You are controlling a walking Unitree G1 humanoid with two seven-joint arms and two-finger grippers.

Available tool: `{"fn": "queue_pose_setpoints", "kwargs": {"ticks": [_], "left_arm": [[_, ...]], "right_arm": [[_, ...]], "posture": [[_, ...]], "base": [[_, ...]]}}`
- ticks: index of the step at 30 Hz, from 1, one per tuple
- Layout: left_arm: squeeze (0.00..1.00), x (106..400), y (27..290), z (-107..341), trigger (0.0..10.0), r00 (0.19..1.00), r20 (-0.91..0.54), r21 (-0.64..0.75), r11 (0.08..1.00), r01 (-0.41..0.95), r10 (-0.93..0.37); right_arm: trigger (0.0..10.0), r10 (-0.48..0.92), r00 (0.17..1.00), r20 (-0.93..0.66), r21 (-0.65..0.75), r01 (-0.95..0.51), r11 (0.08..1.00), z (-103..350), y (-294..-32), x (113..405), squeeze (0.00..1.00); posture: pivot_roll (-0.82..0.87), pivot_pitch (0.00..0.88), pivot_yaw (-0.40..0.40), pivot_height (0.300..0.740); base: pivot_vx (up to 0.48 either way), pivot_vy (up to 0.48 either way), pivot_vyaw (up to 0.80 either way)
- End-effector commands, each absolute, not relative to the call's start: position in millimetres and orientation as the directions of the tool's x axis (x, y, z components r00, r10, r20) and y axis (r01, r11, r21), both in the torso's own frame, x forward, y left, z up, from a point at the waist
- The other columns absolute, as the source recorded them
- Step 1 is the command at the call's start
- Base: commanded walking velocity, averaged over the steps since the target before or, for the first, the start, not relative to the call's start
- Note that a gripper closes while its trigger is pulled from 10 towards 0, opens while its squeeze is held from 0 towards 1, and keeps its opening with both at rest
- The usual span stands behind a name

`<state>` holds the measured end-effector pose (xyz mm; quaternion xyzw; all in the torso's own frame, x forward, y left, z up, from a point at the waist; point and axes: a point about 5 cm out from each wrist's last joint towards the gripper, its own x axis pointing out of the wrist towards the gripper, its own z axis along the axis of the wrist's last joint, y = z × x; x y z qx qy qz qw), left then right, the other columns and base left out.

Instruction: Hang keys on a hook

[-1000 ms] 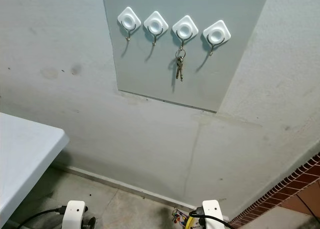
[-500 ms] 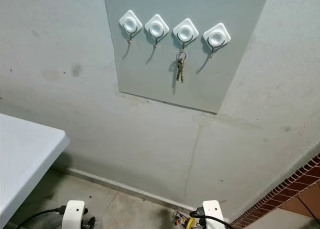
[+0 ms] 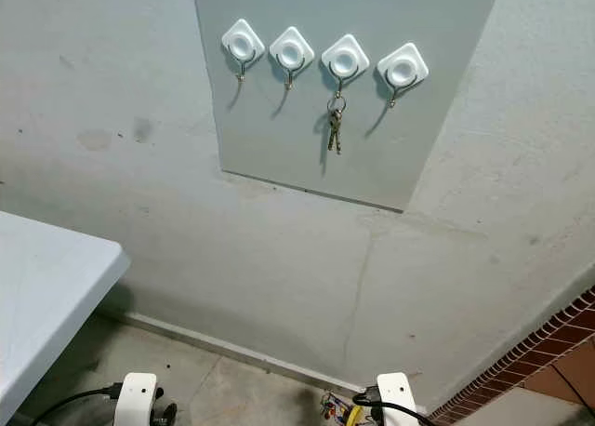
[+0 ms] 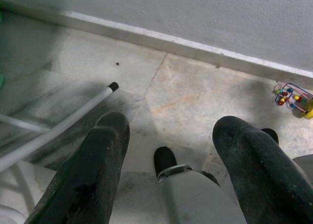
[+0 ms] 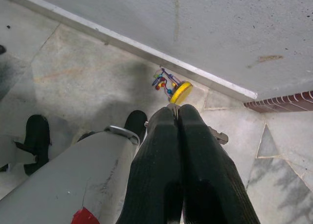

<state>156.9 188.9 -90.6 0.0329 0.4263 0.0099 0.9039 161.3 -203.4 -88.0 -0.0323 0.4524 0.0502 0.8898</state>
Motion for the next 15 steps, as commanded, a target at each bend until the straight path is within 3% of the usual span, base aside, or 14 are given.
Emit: {"fn": "queue_pose_setpoints", "kwargs": {"ticks": [1,15], "left_arm": [[0.00,159.2,190.2,-89.4,10.0,0.644,-0.764,0.072,0.997,0.017,0.044],[0.00,158.1,190.0,-89.9,10.0,0.640,-0.767,0.069,0.997,0.016,0.043]], "right_arm": [[10.0,0.055,0.577,-0.815,-0.008,-0.107,0.994,-88.9,-204.3,159.3,0.00],[10.0,0.054,0.574,-0.817,-0.010,-0.107,0.994,-89.5,-205.0,157.5,0.00]], "posture": [[-0.07,0.000,-0.021,0.740],[-0.07,0.000,-0.022,0.740]], "base": [[0.000,0.000,0.00],[0.000,0.000,0.00]]}}
